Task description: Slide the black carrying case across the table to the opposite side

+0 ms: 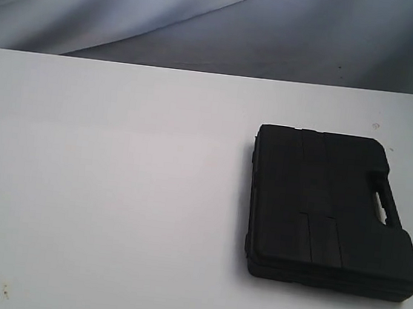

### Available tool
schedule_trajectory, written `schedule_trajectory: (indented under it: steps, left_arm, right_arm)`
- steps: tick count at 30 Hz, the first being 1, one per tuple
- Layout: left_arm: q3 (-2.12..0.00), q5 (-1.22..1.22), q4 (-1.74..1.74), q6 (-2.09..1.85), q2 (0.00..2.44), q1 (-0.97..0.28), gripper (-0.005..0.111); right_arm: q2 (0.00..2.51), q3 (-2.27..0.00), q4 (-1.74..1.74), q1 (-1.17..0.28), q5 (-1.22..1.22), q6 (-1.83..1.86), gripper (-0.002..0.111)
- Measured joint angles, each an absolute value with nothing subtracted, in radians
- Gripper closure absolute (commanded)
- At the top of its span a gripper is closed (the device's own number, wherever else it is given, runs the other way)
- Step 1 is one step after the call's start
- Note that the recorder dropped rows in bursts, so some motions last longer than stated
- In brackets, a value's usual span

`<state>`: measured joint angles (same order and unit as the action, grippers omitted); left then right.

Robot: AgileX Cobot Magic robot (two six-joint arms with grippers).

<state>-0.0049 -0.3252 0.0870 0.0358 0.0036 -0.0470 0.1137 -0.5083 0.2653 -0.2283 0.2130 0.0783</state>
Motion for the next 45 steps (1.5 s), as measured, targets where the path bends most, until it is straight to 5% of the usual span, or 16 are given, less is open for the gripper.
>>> schedule_trajectory:
  steps: [27, 45]
  left_arm:
    - [-0.005, -0.325, 0.087, 0.036, 0.004, -0.047, 0.107]
    - [-0.005, -0.325, 0.087, 0.036, 0.004, -0.047, 0.107]
  right_arm:
    - [0.004, -0.201, 0.0, -0.228, 0.323, 0.1, 0.108]
    - [0.004, -0.014, -0.009, -0.228, 0.097, 0.05, 0.108]
